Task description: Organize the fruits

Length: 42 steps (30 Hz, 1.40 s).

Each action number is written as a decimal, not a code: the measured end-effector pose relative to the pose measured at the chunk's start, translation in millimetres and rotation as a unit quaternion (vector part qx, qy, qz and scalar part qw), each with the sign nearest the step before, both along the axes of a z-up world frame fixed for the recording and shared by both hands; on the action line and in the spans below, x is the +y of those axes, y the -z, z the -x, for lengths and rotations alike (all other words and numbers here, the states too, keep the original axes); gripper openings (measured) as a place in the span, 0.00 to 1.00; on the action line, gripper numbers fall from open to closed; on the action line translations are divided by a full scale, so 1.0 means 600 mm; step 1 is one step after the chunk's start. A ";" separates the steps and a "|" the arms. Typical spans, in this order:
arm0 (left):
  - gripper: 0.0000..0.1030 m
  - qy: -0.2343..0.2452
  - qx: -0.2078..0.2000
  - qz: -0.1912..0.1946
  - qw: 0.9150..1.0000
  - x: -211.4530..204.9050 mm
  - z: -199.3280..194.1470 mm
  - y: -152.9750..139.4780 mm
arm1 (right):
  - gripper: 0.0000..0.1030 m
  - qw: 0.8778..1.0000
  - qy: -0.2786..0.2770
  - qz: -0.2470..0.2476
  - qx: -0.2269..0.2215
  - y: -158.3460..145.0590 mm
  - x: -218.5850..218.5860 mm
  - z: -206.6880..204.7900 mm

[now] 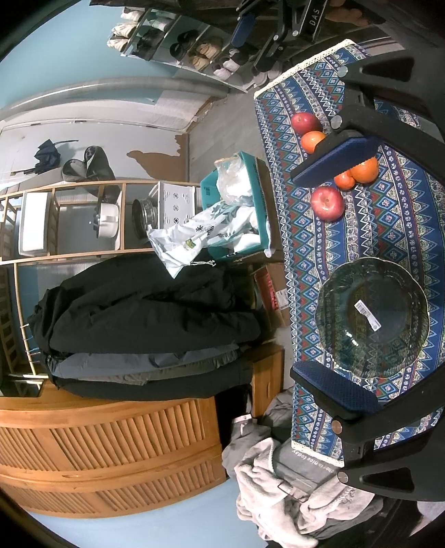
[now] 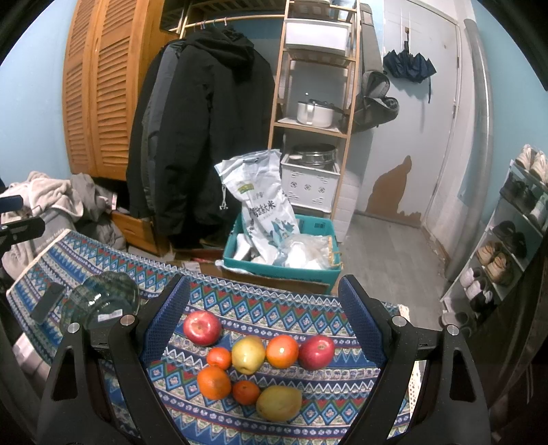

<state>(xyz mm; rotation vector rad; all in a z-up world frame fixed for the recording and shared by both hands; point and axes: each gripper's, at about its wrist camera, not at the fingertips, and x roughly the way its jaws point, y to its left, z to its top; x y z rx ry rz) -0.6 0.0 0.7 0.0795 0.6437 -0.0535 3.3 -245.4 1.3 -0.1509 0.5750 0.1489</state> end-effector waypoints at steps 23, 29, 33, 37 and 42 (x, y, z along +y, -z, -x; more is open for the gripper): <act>0.99 0.002 0.001 -0.002 1.000 -0.007 -0.001 -0.002 | 0.84 1.000 0.000 0.000 0.002 0.001 -0.007 -0.004; 0.99 0.002 0.001 -0.002 1.000 -0.007 0.000 -0.002 | 0.84 1.000 0.001 0.000 0.002 0.000 -0.006 -0.003; 0.99 0.003 0.001 -0.002 1.000 -0.008 -0.001 -0.002 | 0.84 1.000 0.001 0.001 0.002 0.000 -0.005 -0.003; 0.99 0.003 0.001 -0.003 1.000 -0.008 0.000 -0.001 | 0.84 1.000 0.002 0.001 0.002 0.000 -0.009 -0.003; 0.99 0.003 0.002 -0.002 1.000 -0.009 0.000 0.000 | 0.84 1.000 0.005 0.001 0.005 0.000 -0.019 -0.005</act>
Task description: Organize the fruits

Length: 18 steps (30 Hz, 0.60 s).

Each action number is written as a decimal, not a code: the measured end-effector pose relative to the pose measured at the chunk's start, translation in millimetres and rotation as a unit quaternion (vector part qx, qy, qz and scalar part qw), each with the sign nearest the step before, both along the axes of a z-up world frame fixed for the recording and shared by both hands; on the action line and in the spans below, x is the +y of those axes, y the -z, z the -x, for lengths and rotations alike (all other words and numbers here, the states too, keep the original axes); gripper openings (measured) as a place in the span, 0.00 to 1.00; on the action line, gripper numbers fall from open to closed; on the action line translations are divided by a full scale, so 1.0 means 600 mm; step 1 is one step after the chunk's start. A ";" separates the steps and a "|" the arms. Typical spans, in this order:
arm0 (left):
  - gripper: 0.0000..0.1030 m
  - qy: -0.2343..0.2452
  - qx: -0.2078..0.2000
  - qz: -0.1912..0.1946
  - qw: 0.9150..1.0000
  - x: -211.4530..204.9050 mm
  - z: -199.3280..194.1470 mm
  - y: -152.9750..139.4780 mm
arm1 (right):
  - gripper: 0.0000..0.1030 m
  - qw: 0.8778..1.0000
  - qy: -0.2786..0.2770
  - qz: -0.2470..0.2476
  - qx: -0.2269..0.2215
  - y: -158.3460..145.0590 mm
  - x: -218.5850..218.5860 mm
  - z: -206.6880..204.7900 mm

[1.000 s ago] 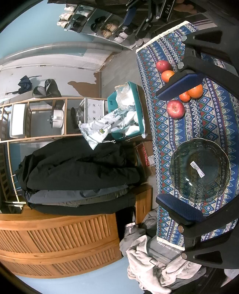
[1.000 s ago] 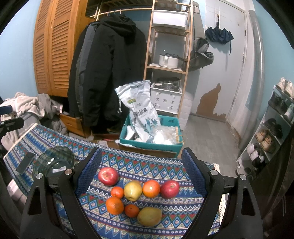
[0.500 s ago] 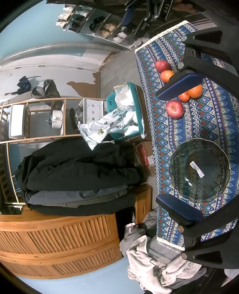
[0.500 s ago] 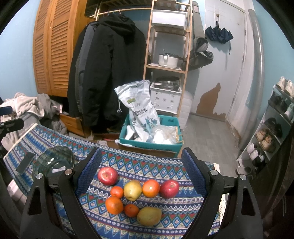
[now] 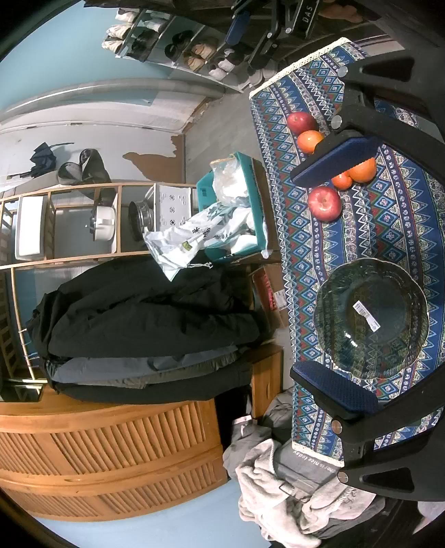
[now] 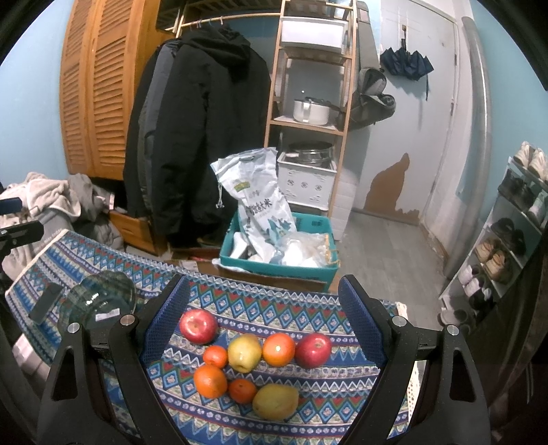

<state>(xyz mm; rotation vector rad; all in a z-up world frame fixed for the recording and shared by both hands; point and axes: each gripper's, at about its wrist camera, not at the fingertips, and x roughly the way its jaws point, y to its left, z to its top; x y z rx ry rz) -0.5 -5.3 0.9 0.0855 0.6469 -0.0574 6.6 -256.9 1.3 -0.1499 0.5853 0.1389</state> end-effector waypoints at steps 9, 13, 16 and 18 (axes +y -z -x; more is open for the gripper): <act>0.99 0.000 0.006 -0.008 1.000 -0.001 -0.004 0.014 | 0.84 1.000 0.006 -0.002 0.006 0.007 -0.011 0.005; 0.99 0.001 0.021 -0.013 1.000 -0.002 -0.013 0.034 | 0.84 1.000 0.009 0.001 0.017 0.018 -0.017 0.001; 0.99 0.004 0.031 -0.019 0.999 -0.008 -0.016 0.048 | 0.84 0.999 0.013 0.000 0.034 0.032 -0.028 -0.006; 0.99 0.009 0.037 -0.023 0.999 -0.014 -0.019 0.058 | 0.84 0.999 0.018 -0.001 0.046 0.045 -0.039 -0.008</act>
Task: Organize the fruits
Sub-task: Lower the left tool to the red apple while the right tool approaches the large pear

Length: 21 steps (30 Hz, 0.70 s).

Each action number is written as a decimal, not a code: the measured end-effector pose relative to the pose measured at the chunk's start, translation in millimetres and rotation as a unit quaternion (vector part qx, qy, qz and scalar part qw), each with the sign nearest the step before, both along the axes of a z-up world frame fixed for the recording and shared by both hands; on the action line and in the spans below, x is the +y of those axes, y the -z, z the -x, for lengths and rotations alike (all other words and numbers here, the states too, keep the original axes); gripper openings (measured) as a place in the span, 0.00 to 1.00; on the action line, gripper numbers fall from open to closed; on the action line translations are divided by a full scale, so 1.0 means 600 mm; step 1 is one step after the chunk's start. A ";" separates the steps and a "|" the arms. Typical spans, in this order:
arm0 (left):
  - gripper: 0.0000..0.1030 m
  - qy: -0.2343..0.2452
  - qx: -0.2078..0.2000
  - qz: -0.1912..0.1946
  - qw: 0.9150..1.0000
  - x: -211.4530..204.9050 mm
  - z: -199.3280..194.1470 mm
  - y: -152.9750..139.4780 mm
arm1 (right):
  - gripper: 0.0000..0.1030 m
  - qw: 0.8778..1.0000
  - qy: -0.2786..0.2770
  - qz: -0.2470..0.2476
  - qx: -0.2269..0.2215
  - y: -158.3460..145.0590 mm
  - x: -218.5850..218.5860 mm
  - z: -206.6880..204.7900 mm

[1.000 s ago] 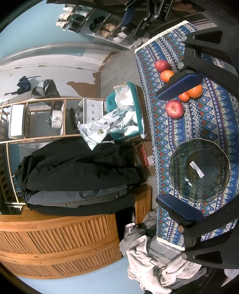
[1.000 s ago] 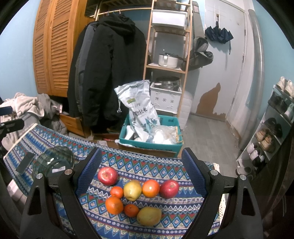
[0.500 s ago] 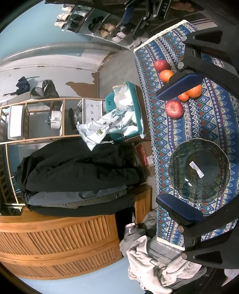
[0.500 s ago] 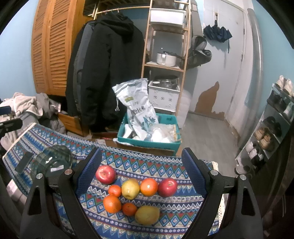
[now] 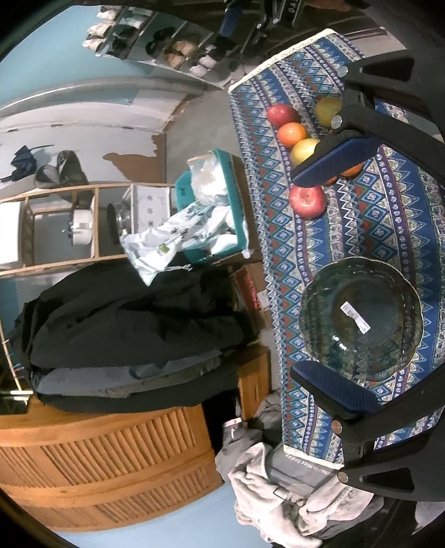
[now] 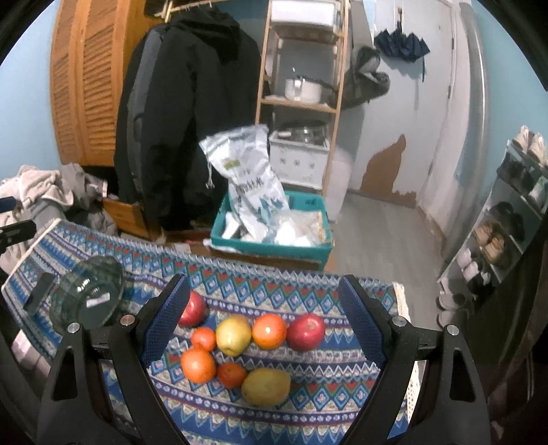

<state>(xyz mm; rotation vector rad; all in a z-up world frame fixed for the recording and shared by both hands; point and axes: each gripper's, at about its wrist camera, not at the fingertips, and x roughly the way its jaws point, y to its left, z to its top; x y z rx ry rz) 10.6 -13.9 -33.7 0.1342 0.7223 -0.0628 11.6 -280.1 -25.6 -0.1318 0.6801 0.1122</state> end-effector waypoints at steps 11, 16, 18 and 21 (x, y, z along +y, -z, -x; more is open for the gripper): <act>0.99 0.041 0.051 -0.011 0.998 -0.060 -0.006 0.060 | 0.84 0.996 0.026 -0.021 0.086 0.081 -0.053 -0.022; 0.99 0.061 0.088 -0.021 0.994 -0.090 -0.013 0.100 | 0.84 0.990 0.033 -0.023 0.133 0.135 -0.066 -0.032; 0.99 0.067 0.107 -0.025 0.992 -0.099 -0.020 0.120 | 0.84 0.987 0.031 -0.025 0.153 0.156 -0.070 -0.035; 0.99 0.067 0.119 -0.033 0.990 -0.104 -0.027 0.142 | 0.84 0.983 0.029 -0.027 0.179 0.189 -0.076 -0.039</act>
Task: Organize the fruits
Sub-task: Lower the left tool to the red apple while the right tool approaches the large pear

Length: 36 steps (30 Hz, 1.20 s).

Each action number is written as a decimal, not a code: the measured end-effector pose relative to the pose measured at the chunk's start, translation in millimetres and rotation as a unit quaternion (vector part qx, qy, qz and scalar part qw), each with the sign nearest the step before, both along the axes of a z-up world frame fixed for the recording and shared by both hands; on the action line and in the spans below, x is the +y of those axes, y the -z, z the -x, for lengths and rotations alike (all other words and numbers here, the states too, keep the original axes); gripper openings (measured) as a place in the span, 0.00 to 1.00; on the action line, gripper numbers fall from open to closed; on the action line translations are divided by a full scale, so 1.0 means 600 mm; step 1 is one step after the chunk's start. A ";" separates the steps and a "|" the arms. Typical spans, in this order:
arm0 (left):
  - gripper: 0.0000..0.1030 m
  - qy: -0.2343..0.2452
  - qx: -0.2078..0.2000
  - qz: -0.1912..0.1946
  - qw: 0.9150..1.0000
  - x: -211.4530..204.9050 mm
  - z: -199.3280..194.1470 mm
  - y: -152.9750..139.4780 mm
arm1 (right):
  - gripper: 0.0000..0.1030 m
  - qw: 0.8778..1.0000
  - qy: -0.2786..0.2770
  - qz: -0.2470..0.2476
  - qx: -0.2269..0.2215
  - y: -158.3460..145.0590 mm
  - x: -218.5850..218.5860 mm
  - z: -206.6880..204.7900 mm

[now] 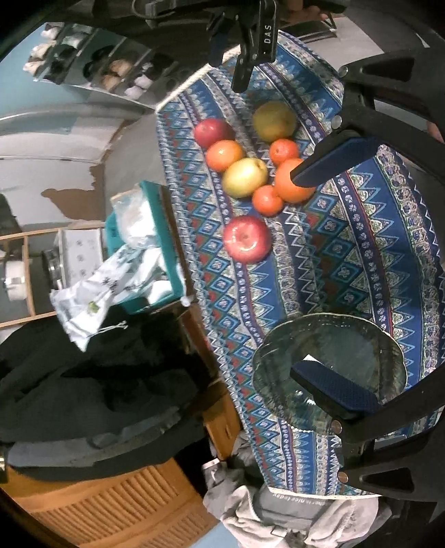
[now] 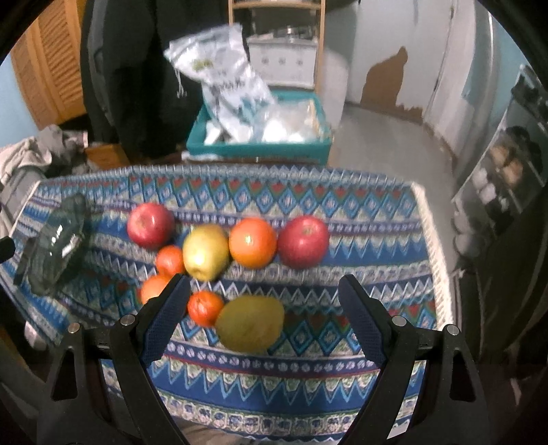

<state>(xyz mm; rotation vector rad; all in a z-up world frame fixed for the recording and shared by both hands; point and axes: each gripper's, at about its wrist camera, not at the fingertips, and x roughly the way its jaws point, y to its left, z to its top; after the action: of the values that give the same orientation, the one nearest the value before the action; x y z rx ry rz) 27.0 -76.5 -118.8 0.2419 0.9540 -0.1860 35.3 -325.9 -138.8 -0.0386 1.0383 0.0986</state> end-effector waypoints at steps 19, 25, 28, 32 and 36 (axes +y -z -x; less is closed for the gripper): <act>0.99 -0.007 0.081 -0.006 0.997 -0.007 -0.048 0.104 | 0.84 0.994 -0.044 0.001 0.103 0.127 0.020 -0.023; 0.99 -0.003 0.095 -0.004 0.995 -0.008 -0.056 0.129 | 0.84 0.991 -0.055 0.003 0.124 0.161 0.027 -0.032; 0.99 -0.004 0.104 0.004 0.995 -0.006 -0.061 0.137 | 0.84 0.989 -0.061 0.003 0.133 0.178 0.030 -0.037; 0.99 0.001 0.107 0.007 0.994 -0.010 -0.066 0.146 | 0.84 0.987 -0.067 0.003 0.146 0.199 0.032 -0.045; 0.99 0.006 0.112 0.007 0.994 -0.018 -0.070 0.156 | 0.84 0.986 -0.080 0.004 0.148 0.217 0.041 -0.051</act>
<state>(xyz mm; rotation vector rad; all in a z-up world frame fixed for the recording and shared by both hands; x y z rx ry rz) 69.1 -87.1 -212.5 0.2165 1.1733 -0.2355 66.0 -301.2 -269.1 -0.1188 1.3330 0.2525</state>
